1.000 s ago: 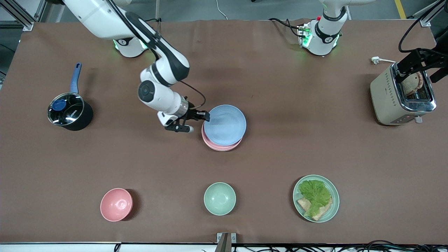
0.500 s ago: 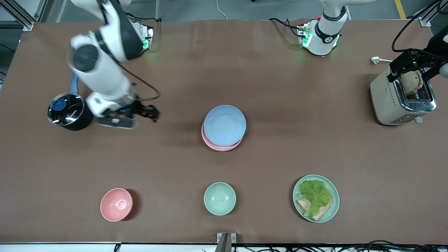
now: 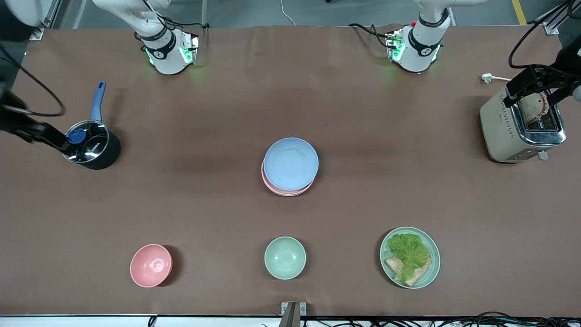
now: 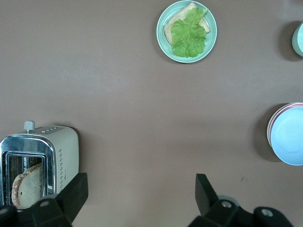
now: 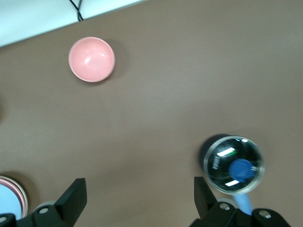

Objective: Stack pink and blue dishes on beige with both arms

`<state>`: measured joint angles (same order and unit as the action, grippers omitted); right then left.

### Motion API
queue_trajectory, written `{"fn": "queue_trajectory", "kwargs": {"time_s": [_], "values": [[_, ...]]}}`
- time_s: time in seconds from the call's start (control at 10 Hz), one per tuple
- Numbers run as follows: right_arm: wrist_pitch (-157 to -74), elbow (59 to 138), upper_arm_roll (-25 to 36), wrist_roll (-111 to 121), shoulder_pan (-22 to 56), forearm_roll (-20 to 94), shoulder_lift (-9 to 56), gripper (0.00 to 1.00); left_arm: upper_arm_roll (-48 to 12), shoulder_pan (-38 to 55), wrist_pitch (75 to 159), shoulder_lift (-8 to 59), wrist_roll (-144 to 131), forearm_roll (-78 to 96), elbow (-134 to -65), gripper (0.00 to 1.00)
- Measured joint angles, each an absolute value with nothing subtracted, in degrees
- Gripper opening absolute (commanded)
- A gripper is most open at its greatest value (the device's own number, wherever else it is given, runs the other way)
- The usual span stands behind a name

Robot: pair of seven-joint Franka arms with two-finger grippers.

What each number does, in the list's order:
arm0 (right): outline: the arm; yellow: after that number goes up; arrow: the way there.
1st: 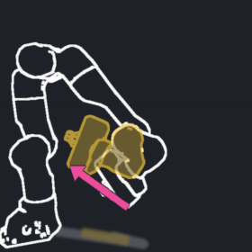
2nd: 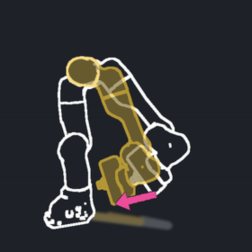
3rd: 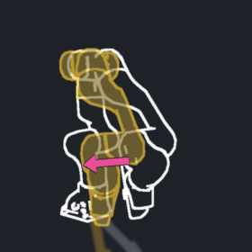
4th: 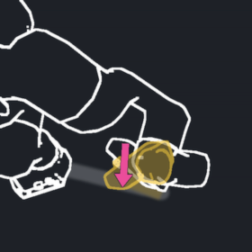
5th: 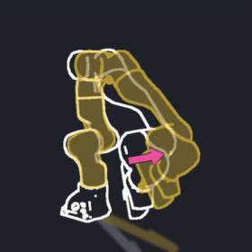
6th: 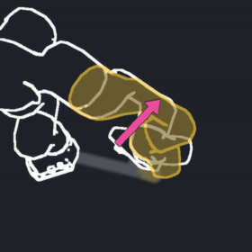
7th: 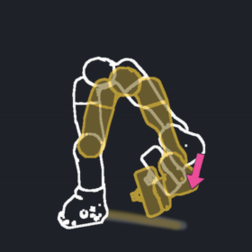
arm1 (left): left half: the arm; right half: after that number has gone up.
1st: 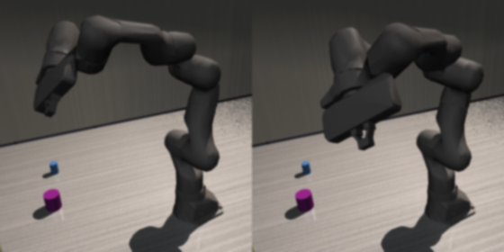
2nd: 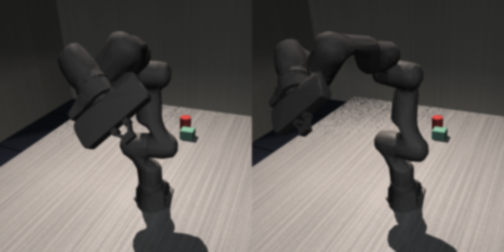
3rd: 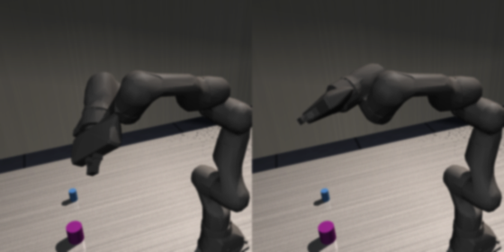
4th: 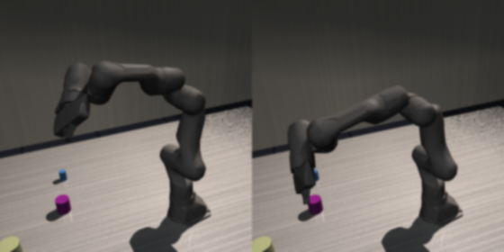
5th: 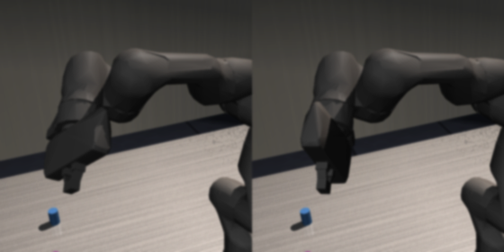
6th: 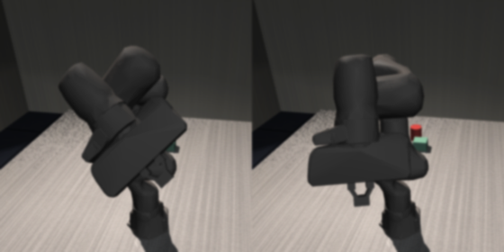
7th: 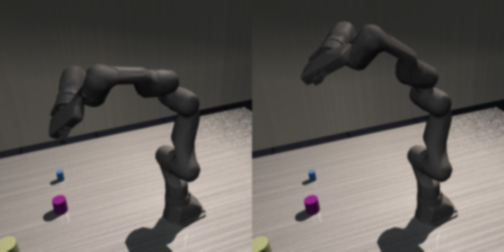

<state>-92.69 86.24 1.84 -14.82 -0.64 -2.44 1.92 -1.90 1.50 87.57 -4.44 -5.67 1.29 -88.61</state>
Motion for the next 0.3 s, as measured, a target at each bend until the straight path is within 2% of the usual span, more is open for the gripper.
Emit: {"fn": "queue_trajectory", "kwargs": {"time_s": [0.3], "values": [[-86.4, 83.0, 2.6, -9.0, -2.4, -1.0, 1.9, 1.0, -1.9, 1.5, 87.5, -4.0, -5.7, 1.3, -88.6, 1.0]]}}
